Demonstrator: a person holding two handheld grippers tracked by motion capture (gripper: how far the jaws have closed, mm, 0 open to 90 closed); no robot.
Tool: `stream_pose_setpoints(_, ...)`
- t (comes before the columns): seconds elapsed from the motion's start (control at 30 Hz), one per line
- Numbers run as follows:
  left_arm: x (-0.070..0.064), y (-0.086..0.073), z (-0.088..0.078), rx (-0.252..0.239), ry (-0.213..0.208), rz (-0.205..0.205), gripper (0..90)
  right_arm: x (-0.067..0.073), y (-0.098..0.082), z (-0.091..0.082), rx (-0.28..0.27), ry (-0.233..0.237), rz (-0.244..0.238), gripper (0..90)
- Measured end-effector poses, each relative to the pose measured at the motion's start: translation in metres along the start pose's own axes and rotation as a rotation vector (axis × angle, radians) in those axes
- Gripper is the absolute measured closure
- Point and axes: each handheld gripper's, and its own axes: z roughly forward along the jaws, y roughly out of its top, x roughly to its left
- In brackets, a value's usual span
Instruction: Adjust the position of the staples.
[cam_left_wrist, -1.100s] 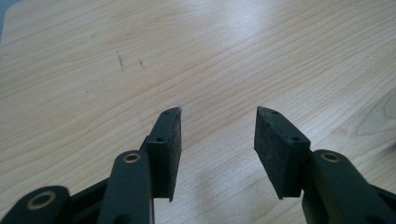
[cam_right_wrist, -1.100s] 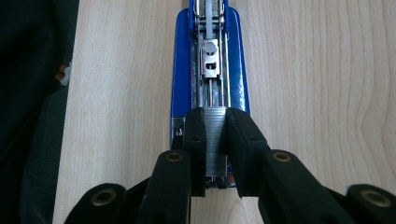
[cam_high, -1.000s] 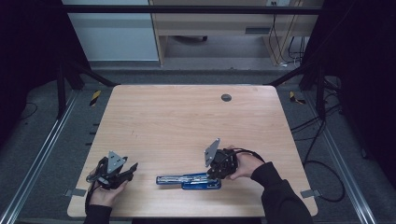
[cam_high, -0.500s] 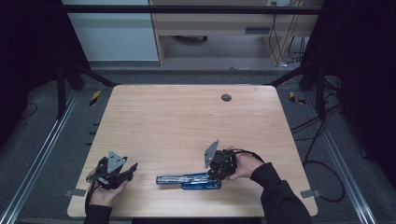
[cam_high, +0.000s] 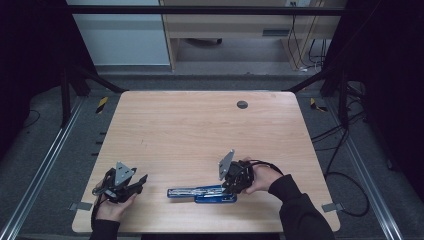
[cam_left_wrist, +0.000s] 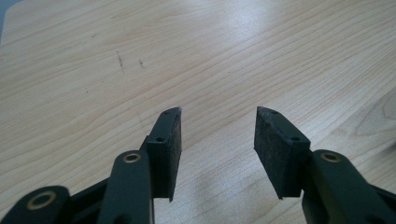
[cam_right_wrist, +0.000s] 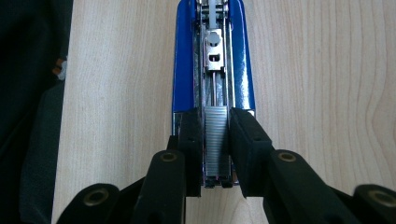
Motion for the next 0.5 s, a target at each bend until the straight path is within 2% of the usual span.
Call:
stream_pose_setpoints(0.33,0.0000,0.0001,-0.0002,-0.001,0.000,-0.001,51.8,0.0005,-0.0007,-0.0007,-0.005,-0.002,0.013,74.0)
stream_pose_setpoints(0.5,0.0002,0.0002,-0.0007,-0.003,0.000,-0.001,51.8,0.0011,-0.0014,-0.0039,-0.036,-0.018,0.020,70.9)
